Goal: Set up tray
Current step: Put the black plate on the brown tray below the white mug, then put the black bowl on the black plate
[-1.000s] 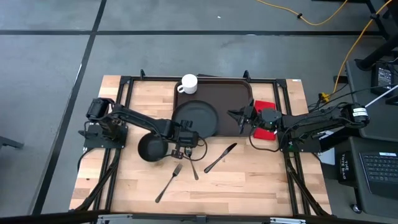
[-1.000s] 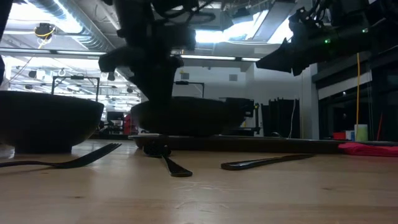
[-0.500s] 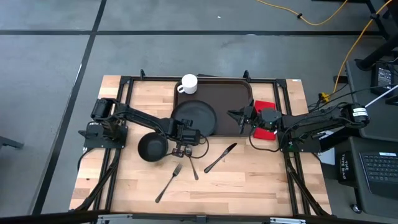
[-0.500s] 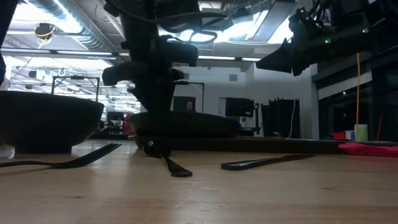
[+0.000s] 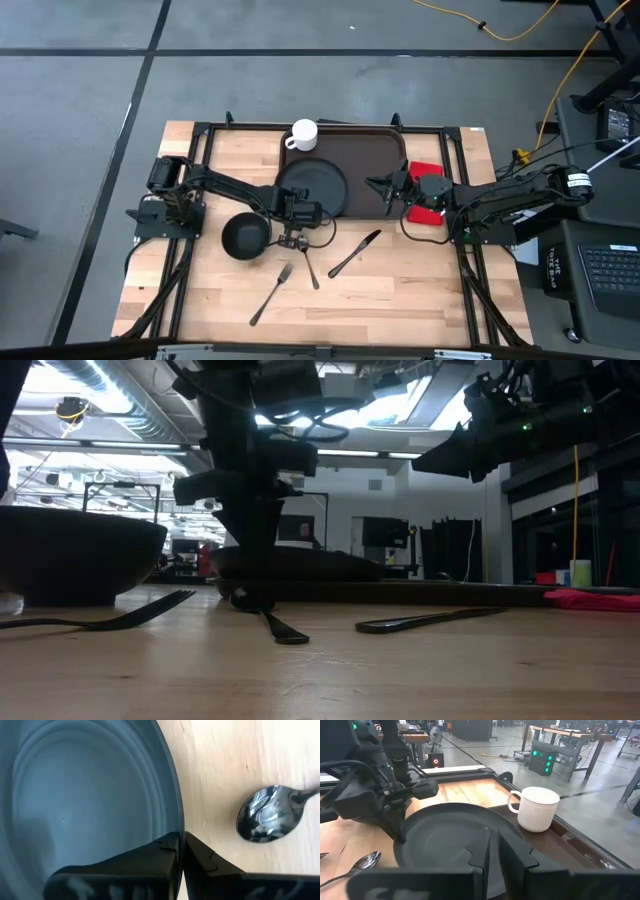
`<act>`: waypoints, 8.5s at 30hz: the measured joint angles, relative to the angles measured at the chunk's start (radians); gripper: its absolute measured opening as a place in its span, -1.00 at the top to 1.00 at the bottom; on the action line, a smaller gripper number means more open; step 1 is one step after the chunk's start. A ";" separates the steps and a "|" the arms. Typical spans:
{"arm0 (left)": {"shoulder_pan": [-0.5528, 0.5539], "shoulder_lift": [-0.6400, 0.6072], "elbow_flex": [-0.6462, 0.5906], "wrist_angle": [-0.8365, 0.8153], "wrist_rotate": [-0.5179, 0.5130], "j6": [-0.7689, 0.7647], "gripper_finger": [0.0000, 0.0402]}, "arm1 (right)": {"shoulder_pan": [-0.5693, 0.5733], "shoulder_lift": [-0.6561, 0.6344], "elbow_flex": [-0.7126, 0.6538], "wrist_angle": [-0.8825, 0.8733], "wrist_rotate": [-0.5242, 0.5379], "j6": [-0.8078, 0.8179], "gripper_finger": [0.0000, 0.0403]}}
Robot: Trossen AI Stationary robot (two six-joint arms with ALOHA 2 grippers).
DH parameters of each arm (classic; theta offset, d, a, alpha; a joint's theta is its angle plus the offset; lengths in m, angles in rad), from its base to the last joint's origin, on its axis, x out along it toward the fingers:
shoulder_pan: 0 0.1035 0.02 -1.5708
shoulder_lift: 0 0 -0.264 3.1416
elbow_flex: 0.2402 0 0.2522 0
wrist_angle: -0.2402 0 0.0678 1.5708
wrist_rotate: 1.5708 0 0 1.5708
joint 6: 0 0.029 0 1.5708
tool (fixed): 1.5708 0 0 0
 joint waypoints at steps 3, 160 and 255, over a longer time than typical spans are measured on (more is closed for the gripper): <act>0.000 0.000 -0.001 0.002 0.001 0.000 0.96 | 0.000 0.000 0.000 0.000 0.000 0.000 0.79; -0.486 -0.147 -0.087 -0.340 -0.009 -1.031 0.98 | 0.001 0.000 0.000 -0.005 -0.018 0.006 0.79; 0.372 0.083 0.254 -0.221 0.170 0.442 0.93 | 0.000 0.000 0.000 0.010 -0.017 -0.047 0.79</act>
